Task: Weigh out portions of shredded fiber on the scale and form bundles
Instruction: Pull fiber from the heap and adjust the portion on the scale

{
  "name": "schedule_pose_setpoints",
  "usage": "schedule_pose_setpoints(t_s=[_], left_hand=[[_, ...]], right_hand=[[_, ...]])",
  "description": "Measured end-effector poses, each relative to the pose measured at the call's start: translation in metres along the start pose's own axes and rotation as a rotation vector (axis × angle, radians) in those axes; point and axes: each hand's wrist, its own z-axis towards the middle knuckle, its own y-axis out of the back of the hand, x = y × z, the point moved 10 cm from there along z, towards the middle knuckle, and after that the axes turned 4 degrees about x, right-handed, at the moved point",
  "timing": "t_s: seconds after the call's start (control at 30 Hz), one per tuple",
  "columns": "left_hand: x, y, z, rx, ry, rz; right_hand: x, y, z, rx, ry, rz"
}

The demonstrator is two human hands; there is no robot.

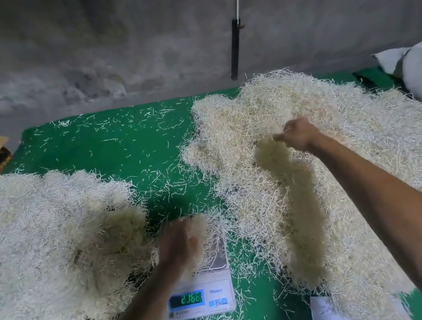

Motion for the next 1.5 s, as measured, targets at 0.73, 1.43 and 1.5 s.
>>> schedule_pose_setpoints(t_s=[0.73, 1.43, 1.5], left_hand=[[0.123, 0.020, -0.181, -0.128, 0.148, -0.373], [0.132, -0.065, -0.284, 0.003, 0.125, 0.050], [0.121, -0.044, -0.263, -0.111, 0.108, 0.001]], right_hand=[[-0.071, -0.231, -0.215, -0.067, -0.044, 0.096], [-0.088, -0.402, -0.386, -0.150, 0.236, -0.305], [-0.067, -0.378, -0.354, -0.150, 0.268, -0.193]])
